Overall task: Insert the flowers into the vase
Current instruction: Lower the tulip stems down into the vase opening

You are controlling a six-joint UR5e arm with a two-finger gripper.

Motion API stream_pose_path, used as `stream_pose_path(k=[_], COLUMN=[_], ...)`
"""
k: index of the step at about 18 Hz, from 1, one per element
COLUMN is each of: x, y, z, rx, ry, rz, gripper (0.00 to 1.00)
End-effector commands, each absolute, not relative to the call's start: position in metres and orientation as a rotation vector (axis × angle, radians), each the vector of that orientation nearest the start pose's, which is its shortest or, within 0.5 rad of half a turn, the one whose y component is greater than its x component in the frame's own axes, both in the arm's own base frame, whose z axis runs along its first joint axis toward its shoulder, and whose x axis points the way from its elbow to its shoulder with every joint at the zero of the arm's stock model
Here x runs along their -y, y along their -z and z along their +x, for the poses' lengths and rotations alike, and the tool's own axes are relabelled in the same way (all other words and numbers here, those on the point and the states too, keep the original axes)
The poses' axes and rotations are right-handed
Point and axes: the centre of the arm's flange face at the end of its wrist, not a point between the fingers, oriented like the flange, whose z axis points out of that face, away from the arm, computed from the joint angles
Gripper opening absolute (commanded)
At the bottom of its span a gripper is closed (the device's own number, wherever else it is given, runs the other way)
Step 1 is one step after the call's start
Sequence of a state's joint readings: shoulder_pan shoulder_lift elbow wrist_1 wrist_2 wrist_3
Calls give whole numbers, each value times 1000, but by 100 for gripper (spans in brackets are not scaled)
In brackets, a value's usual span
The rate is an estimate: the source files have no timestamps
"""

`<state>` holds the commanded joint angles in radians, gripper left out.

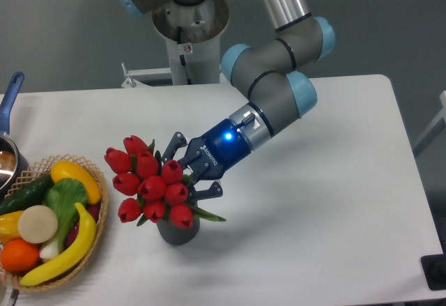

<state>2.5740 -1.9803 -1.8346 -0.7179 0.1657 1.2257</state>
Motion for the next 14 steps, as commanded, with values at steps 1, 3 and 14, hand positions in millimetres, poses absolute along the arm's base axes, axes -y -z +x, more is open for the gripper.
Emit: stream_pose_path(k=[1, 3, 14], x=[-505, -503, -492], y=[-306, -298, -281], z=[-361, -361, -365], rx=[-324, -318, -294], ry=[519, 523, 523], rz=[-1732, -1734, -1741], gripper=[36, 38, 38])
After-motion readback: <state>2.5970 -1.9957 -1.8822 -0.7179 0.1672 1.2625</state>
